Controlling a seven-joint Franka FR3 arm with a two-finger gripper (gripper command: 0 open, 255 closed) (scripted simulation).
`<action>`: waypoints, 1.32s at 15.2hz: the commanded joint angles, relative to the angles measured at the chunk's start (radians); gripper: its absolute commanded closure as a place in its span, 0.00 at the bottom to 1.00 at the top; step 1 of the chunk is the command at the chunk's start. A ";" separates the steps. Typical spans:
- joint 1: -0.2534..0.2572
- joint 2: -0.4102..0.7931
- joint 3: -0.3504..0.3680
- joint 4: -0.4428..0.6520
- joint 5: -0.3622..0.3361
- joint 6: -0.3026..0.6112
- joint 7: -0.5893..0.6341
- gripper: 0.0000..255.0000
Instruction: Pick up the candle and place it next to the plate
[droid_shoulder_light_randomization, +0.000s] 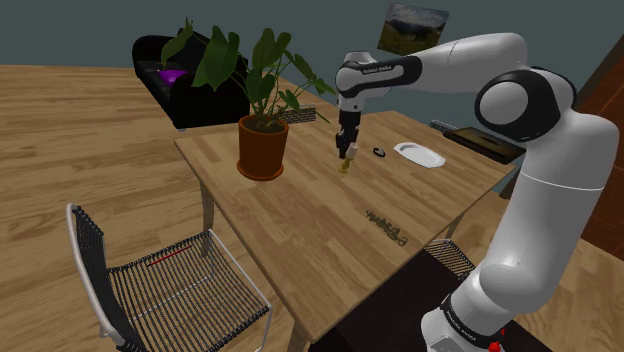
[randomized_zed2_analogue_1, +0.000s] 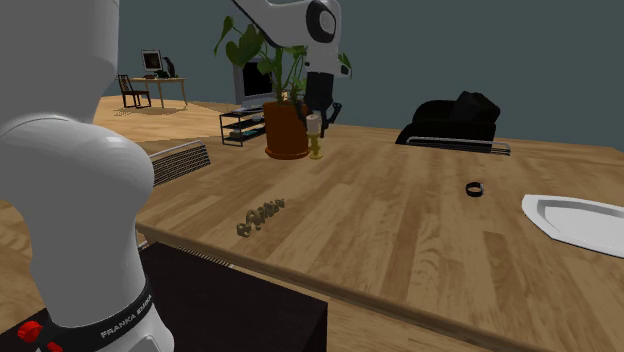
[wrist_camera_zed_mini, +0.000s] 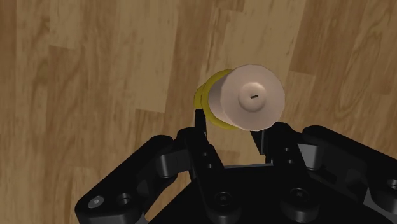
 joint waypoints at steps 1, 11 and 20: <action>0.002 -0.006 0.001 0.019 0.000 -0.025 0.003 1.00; 0.001 -0.024 0.000 0.129 -0.003 -0.153 0.003 1.00; -0.001 -0.019 -0.001 0.257 -0.002 -0.276 0.001 1.00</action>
